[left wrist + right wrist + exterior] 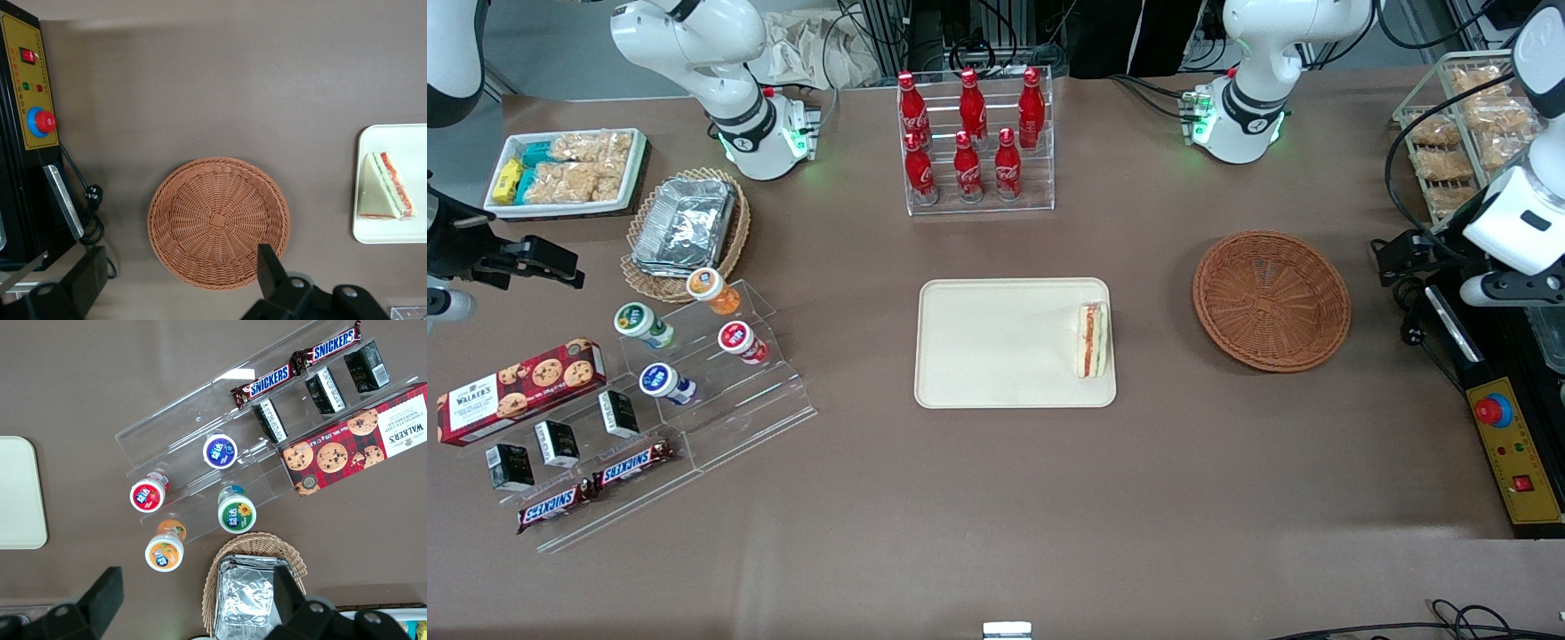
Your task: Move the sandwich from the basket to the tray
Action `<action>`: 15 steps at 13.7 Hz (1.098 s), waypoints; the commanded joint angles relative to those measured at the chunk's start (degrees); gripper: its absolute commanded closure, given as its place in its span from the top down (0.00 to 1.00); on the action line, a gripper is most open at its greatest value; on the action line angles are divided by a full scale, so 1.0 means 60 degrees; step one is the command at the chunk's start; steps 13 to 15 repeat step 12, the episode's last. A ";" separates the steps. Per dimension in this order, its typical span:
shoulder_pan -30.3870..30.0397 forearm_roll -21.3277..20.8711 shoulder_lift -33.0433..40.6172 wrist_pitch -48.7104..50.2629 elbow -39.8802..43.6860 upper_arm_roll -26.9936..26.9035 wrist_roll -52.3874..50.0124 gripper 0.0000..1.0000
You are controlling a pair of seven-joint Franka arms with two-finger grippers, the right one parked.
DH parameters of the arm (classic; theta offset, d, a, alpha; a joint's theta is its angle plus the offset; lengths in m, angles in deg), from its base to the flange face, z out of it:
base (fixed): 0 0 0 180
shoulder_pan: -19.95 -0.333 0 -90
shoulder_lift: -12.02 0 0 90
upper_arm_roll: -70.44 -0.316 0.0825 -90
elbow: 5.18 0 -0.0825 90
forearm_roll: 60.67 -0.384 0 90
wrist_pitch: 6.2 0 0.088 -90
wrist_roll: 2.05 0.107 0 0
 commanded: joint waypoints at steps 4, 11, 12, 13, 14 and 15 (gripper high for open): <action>-0.0058 0.0248 0.0075 0.0139 0.0051 -0.0078 0.0393 1.00; -0.0043 0.0248 0.0060 0.0197 0.0051 -0.0063 0.0304 1.00; -0.0043 0.0248 0.0060 0.0197 0.0065 -0.0063 0.0304 1.00; -0.0043 0.0248 0.0060 0.0197 0.0065 -0.0063 0.0304 1.00; -0.0043 0.0248 0.0060 0.0197 0.0065 -0.0063 0.0304 1.00; -0.0043 0.0248 0.0060 0.0197 0.0065 -0.0063 0.0304 1.00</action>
